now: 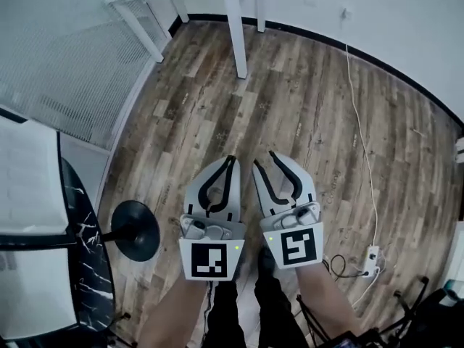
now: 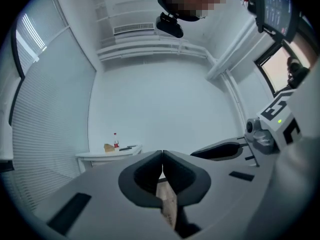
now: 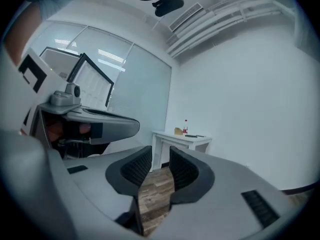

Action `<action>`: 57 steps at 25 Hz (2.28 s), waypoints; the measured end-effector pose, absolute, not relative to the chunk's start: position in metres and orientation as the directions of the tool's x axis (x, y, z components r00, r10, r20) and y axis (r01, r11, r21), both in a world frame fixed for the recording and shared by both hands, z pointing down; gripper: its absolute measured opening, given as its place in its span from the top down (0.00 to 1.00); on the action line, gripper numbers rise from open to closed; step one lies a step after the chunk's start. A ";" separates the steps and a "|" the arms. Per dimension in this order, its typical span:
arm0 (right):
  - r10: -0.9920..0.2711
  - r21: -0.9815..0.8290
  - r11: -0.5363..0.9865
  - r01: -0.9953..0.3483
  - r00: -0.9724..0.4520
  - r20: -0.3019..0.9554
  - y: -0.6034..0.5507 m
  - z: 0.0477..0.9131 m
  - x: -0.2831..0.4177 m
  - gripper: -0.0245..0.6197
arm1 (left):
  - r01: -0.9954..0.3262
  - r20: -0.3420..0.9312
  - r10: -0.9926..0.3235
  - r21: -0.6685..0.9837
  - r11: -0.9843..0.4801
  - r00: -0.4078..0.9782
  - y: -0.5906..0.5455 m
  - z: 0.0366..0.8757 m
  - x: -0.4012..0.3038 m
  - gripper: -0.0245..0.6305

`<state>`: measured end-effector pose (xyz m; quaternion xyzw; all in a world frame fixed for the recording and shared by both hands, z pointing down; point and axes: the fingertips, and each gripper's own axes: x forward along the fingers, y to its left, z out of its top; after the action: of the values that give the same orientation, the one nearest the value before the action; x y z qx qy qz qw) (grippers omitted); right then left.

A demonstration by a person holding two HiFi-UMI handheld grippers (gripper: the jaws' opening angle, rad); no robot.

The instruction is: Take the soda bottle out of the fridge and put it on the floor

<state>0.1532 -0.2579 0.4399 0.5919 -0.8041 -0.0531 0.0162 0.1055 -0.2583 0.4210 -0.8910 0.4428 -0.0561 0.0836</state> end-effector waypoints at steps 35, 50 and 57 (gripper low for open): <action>-0.857 0.243 0.275 -0.930 -0.351 -0.378 -0.110 0.053 0.117 0.94 | -0.949 -0.336 -0.892 -0.195 -0.249 0.303 -0.115 0.056 -0.016 0.94; -0.830 0.265 0.312 -0.912 -0.398 -0.391 -0.118 0.045 0.094 0.95 | -0.955 -0.341 -0.900 -0.210 -0.211 0.273 -0.118 0.053 -0.031 0.94; -0.830 0.252 0.326 -0.911 -0.404 -0.384 -0.121 0.052 0.092 0.95 | -0.951 -0.332 -0.904 -0.240 -0.195 0.269 -0.118 0.058 -0.029 0.94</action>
<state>0.0921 -0.1209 0.0525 0.5380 -0.8091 -0.2175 -0.0928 -0.0294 -0.1183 0.0582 -0.7707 0.6018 0.0585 0.2011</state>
